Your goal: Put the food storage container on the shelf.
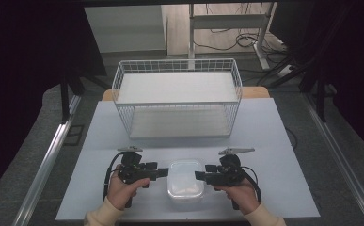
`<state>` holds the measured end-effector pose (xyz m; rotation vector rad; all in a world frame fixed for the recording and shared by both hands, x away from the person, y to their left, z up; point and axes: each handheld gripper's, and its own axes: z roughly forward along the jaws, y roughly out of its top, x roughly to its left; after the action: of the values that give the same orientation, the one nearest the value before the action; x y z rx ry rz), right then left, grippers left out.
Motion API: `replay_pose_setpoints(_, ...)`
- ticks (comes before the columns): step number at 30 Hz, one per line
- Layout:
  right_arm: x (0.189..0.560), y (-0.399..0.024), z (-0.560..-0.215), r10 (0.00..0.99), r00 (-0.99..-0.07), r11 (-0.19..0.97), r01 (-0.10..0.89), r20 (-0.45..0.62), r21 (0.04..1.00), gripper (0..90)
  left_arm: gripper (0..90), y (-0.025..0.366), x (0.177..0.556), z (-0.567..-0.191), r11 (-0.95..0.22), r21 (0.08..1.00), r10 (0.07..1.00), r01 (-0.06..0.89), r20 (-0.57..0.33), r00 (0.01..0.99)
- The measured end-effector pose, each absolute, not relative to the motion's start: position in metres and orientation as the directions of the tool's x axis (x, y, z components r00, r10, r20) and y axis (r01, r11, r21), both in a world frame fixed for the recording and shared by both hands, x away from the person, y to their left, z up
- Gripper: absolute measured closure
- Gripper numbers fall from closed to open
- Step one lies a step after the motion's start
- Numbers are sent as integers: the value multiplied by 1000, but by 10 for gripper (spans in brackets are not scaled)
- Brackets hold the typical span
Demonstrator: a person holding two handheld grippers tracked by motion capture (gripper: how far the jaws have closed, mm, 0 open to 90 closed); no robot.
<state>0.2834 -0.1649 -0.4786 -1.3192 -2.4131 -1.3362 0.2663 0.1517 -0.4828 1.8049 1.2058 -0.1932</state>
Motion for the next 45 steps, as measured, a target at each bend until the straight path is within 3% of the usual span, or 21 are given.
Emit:
replay_pose_setpoints(9, 282, -163, -485, 645, -619, 260, 729, 448, 633, 379, 342, 144, 270, -496, -107, 559, 635, 822, -598, 489)
replay_pose_setpoints(18, 279, -161, -489, 640, -612, 257, 741, 465, 621, 397, 448, 137, 271, -508, -123, 505, 594, 854, -652, 471)
replay_pose_setpoints(30, 276, -169, -490, 644, -539, 155, 787, 543, 597, 622, 612, 142, 266, -502, -95, 509, 598, 855, -658, 458)
replay_pose_setpoints(45, 266, -176, -483, 622, -534, 99, 779, 572, 619, 739, 753, 149, 256, -492, -36, 572, 574, 819, -660, 486)
